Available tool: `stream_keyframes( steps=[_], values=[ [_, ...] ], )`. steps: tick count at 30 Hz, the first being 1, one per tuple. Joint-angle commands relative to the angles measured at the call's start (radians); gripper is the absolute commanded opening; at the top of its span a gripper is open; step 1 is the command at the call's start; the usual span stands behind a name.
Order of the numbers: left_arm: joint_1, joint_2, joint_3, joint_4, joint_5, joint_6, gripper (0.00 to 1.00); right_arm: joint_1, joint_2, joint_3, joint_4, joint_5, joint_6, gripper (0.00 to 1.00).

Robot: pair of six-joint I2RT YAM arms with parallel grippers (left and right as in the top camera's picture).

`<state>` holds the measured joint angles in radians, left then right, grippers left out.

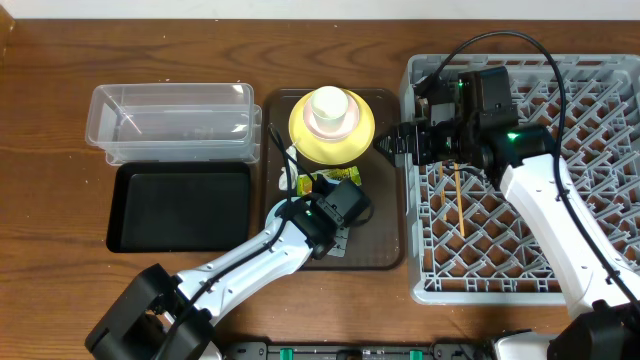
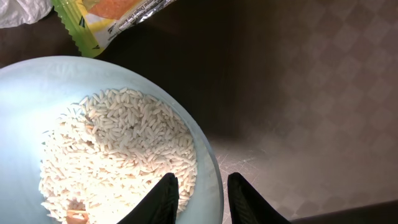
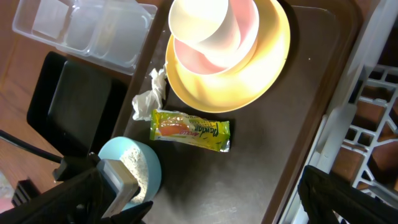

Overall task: Sort waste into correct bins and load items into the dishwasher rack
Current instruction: 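Close the left gripper on the rim of the light-blue bowl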

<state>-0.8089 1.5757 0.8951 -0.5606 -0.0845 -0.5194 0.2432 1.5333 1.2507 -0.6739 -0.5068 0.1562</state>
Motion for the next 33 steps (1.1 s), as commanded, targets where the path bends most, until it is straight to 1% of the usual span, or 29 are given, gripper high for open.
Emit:
stream_keyframes(
  steps=[1, 17, 24, 27, 33],
  values=[
    [-0.002, 0.007, -0.008, -0.006, -0.001, 0.013, 0.30, 0.007, -0.009, 0.011, 0.000, -0.013, 0.003, 0.99],
    [-0.003, 0.008, -0.011, -0.006, -0.002, 0.013, 0.29, 0.007, -0.009, 0.011, 0.000, -0.013, 0.003, 0.99],
    [-0.003, 0.039, -0.011, 0.001, -0.001, 0.008, 0.28, 0.007, -0.009, 0.011, 0.000, -0.013, 0.003, 0.99],
    [-0.002, 0.038, -0.011, 0.003, -0.001, 0.008, 0.23, 0.007, -0.009, 0.012, 0.000, -0.013, 0.003, 0.99],
    [-0.002, 0.035, -0.010, 0.001, -0.002, 0.006, 0.23, 0.007, -0.009, 0.011, 0.000, -0.013, 0.003, 0.99]
  ],
)
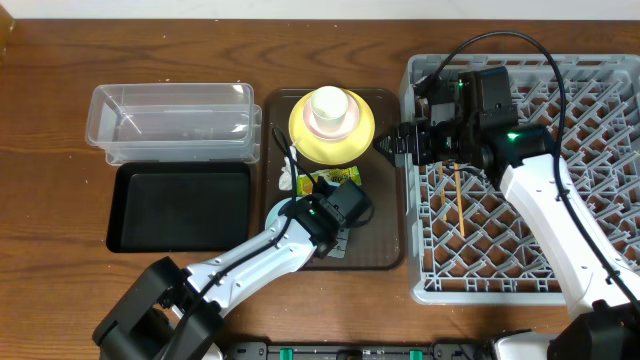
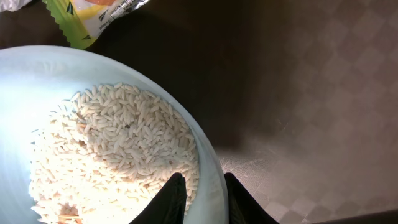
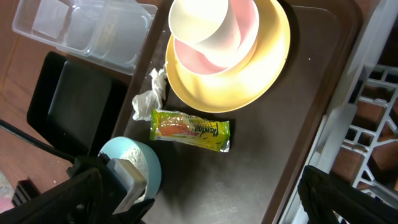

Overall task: Sort waste into correct bins and load items into the dishwasher rack
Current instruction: 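Close the left gripper on the rim of the light-blue bowl, then lift the bowl with the left gripper and tip the rice onto the black tray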

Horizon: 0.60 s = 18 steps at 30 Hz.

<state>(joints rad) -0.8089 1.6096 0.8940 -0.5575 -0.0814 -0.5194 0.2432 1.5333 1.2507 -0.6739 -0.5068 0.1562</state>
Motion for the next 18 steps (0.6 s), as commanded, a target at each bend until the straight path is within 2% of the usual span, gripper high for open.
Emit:
stream_keyframes(
  steps=[1, 3, 6, 18],
  values=[
    [-0.002, -0.002, -0.009, -0.002, -0.005, 0.006, 0.22, 0.007, -0.009, 0.011, 0.000, -0.013, 0.003, 0.99],
    [-0.002, -0.011, -0.008, -0.004, -0.005, 0.006, 0.18, 0.007, -0.009, 0.011, 0.000, -0.013, 0.003, 0.99],
    [-0.002, -0.031, -0.005, -0.006, -0.005, 0.006, 0.07, 0.007, -0.009, 0.011, 0.000, -0.013, 0.003, 0.99],
    [0.001, -0.113, -0.004, -0.027, -0.024, 0.006, 0.06, 0.007, -0.009, 0.012, 0.000, -0.013, 0.003, 0.99]
  ],
)
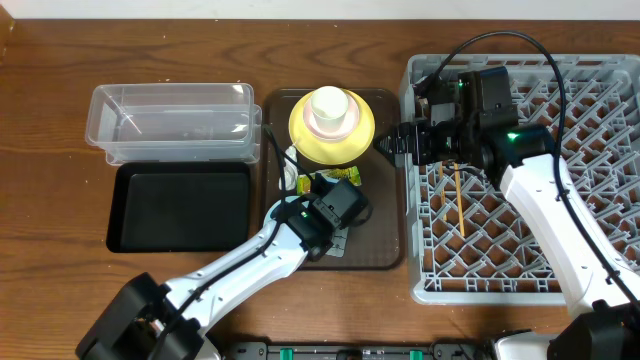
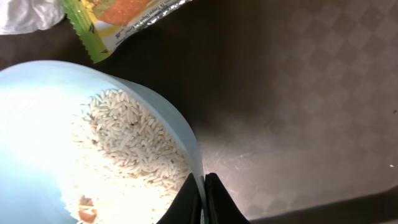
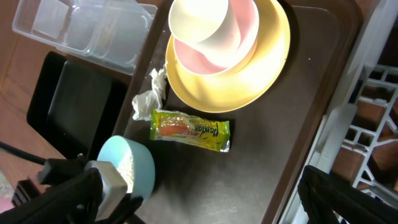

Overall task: Sort waste into correct bins and load items into the dishwasher rack
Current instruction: 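Lift the bowl with the left gripper and tip the rice onto the black tray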

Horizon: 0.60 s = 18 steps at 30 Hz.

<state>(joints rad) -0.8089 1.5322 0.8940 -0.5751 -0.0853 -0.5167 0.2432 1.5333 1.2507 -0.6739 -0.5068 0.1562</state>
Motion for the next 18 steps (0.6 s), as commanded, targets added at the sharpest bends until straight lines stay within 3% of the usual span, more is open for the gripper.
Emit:
stream_keyframes(
  steps=[1, 12, 18],
  values=[
    [0.001, -0.046, -0.002, -0.017, -0.042, 0.003, 0.06, 0.007, -0.009, 0.012, 0.000, -0.013, 0.003, 0.99],
    [0.000, -0.208, 0.025, -0.089, -0.301, 0.030, 0.06, 0.007, -0.009, 0.012, 0.000, -0.013, 0.003, 0.99],
    [0.000, -0.261, 0.025, -0.136, -0.565, 0.031, 0.06, 0.007, -0.009, 0.011, 0.000, -0.013, 0.003, 0.99]
  ],
)
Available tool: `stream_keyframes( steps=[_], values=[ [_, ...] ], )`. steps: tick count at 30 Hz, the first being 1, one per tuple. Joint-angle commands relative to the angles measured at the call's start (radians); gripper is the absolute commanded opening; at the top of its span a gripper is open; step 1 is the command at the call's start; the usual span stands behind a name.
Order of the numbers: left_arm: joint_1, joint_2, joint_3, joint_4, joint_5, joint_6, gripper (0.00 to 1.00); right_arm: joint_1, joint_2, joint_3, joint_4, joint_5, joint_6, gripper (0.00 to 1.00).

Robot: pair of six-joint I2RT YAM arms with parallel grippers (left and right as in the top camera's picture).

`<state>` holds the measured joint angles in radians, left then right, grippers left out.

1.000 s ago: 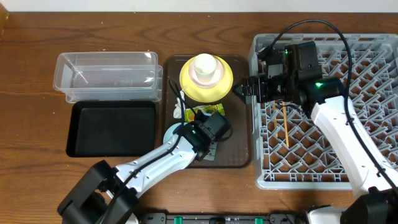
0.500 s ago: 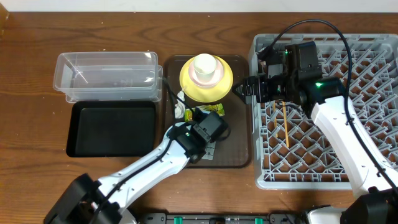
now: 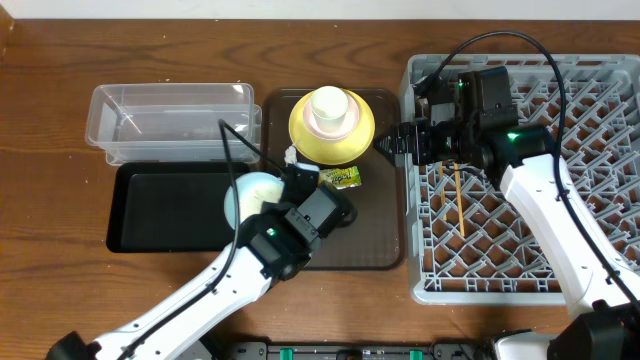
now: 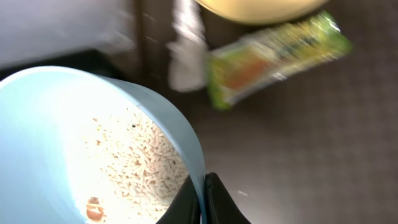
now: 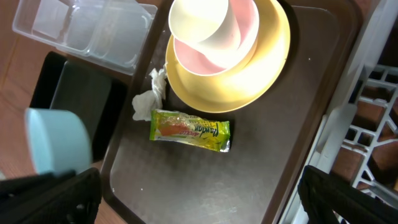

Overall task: Sort waste into correct bins and load items into the dishwasher rack
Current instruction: 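Lift the bowl with the left gripper and tip the rice onto the black tray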

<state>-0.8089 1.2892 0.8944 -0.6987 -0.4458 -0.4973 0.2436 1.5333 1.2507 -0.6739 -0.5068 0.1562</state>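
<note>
My left gripper (image 4: pixel 203 198) is shut on the rim of a light blue bowl (image 3: pixel 250 194) holding rice (image 4: pixel 134 171). The bowl hangs over the brown tray's (image 3: pixel 378 235) left edge, beside the black bin (image 3: pixel 170 210). On the tray lie a green-yellow snack wrapper (image 5: pixel 189 129) and a crumpled white tissue (image 5: pixel 148 99). Behind them a yellow plate (image 3: pixel 331 135) carries a pink bowl and a cream cup (image 5: pixel 202 22). My right gripper (image 5: pixel 199 199) stays open and empty above the tray's right side, next to the dishwasher rack (image 3: pixel 560 120).
A clear plastic container (image 3: pixel 170 120) stands behind the black bin. Chopsticks (image 3: pixel 458 200) lie in the grey rack. Bare wood of the table (image 3: pixel 60 220) lies left of the bins.
The blue bowl, held by my left gripper, has risen off the tray's front left and moved left toward the black bin. The wrapper now shows fully. The right arm has not moved.
My left gripper first stood open astride the rim of the rice bowl on the tray. Then its fingers were narrower around the rim, then shut on it with the bowl tilted. Now the bowl is held up by the black bin. The right gripper stayed open throughout.
</note>
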Motion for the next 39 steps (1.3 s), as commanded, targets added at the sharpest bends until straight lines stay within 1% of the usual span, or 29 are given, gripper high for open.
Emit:
stream_keyframes(
  steps=[1, 3, 7, 9, 11, 15, 19, 22, 27, 31, 33, 35, 39],
  values=[
    [0.001, -0.018, 0.024, -0.016, -0.231, 0.015, 0.06, 0.006, -0.009, 0.011, 0.000, -0.013, 0.003, 0.99],
    [0.001, -0.018, 0.024, -0.023, -0.252, 0.014, 0.06, 0.006, -0.009, 0.011, 0.000, -0.013, 0.003, 0.99],
    [0.017, -0.018, 0.024, -0.023, -0.242, 0.013, 0.06, 0.006, -0.009, 0.011, 0.000, -0.013, 0.004, 0.99],
    [0.040, -0.023, 0.024, -0.023, -0.214, 0.014, 0.06, 0.006, -0.009, 0.012, 0.000, -0.013, 0.003, 0.99],
    [0.077, -0.035, 0.025, -0.024, -0.155, 0.014, 0.06, 0.006, -0.009, 0.011, 0.000, -0.013, 0.003, 0.99],
    [0.203, -0.077, 0.027, -0.023, 0.024, 0.015, 0.06, 0.006, -0.009, 0.011, 0.000, -0.013, 0.003, 0.99],
    [0.402, -0.131, 0.027, -0.021, 0.241, 0.059, 0.06, 0.006, -0.009, 0.012, 0.000, -0.013, 0.003, 0.99],
    [0.597, -0.157, 0.027, -0.017, 0.453, 0.129, 0.06, 0.006, -0.009, 0.011, 0.000, -0.013, 0.003, 0.99],
    [0.948, -0.143, 0.027, -0.015, 0.876, 0.239, 0.06, 0.006, -0.009, 0.011, 0.000, -0.013, 0.003, 0.99],
    [1.190, -0.092, 0.027, -0.011, 1.226, 0.311, 0.06, 0.006, -0.009, 0.011, 0.000, -0.013, 0.003, 0.99],
    [1.287, -0.053, 0.027, -0.011, 1.375, 0.339, 0.06, 0.006, -0.009, 0.011, 0.000, -0.013, 0.003, 0.99],
    [1.351, -0.012, 0.027, -0.010, 1.489, 0.370, 0.06, 0.006, -0.009, 0.011, 0.000, -0.013, 0.003, 0.99],
    [1.430, 0.097, 0.026, 0.005, 1.696, 0.424, 0.06, 0.006, -0.009, 0.011, 0.000, -0.013, 0.003, 0.99]
  ],
)
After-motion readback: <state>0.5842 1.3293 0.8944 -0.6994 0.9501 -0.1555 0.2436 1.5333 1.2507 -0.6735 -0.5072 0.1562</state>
